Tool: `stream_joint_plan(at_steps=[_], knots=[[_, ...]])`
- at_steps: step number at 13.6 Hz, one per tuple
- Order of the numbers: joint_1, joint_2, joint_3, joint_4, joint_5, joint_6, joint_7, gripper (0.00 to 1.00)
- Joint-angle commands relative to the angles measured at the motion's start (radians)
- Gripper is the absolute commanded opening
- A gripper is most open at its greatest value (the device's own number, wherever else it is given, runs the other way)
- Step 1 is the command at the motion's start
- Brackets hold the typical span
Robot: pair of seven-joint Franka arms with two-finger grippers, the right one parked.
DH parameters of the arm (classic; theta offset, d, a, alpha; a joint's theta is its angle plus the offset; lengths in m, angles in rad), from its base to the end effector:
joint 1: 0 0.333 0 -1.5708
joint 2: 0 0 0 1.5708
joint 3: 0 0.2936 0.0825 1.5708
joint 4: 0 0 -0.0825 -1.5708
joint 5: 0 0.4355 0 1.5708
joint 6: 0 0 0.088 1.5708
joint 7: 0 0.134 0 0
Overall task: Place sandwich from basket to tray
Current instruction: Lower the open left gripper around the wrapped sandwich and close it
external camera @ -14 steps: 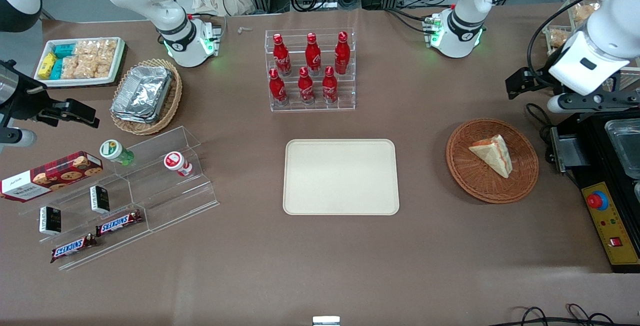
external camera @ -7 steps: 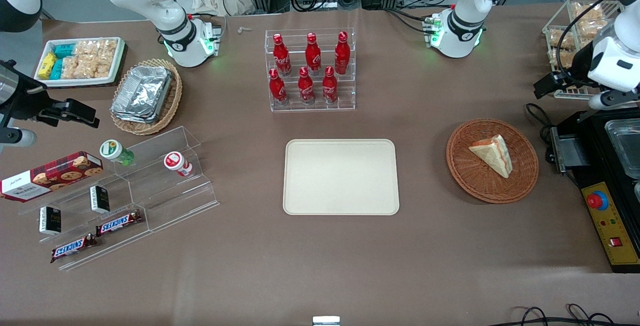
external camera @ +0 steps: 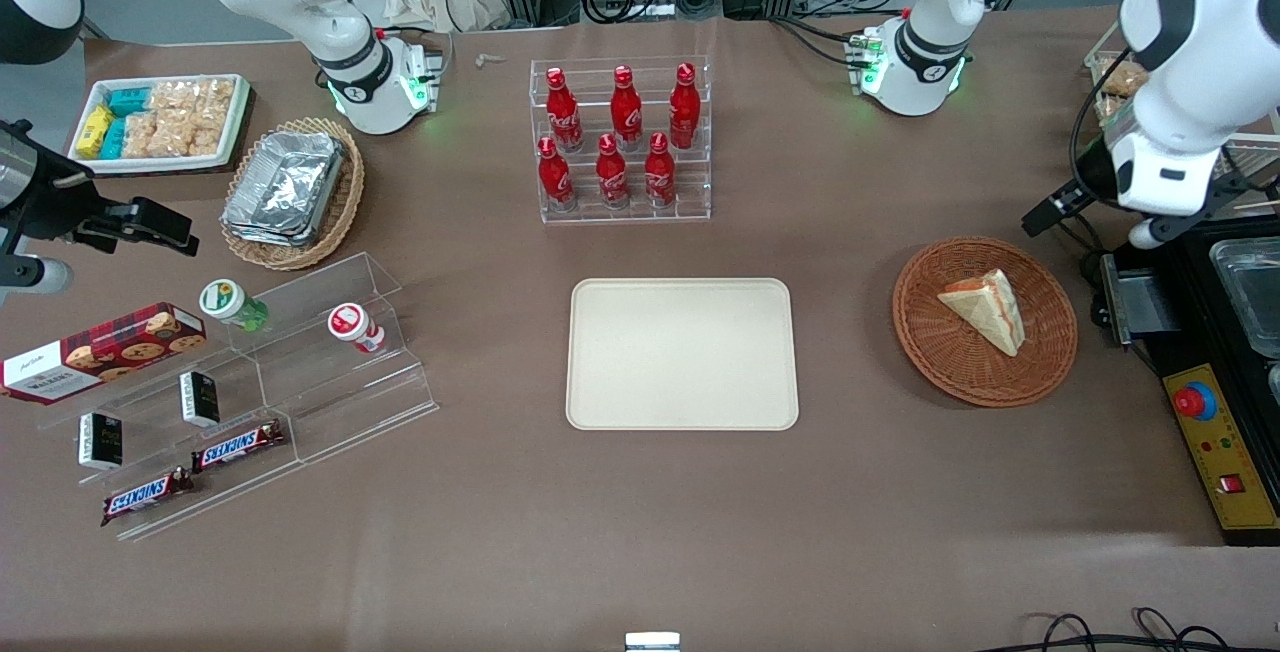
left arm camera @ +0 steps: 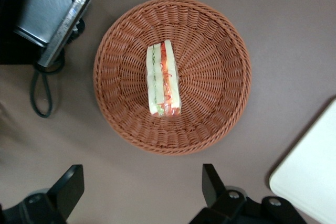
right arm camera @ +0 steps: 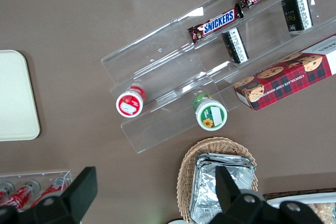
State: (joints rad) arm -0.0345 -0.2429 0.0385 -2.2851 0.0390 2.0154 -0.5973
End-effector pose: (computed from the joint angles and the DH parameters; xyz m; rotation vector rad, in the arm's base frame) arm 0.5193 0.0051 0.3772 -2.9779 -0.8932 0.0283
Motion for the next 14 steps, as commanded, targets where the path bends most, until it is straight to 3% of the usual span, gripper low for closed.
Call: stream_joint_plan(at_steps=[1,14], knots=[[-0.001,0.075,-0.003,-0.056,0.001,0.133,-0.084,1.00],[0.002,0.375,0.031,-0.128,-0.001,0.500,-0.101,1.00]])
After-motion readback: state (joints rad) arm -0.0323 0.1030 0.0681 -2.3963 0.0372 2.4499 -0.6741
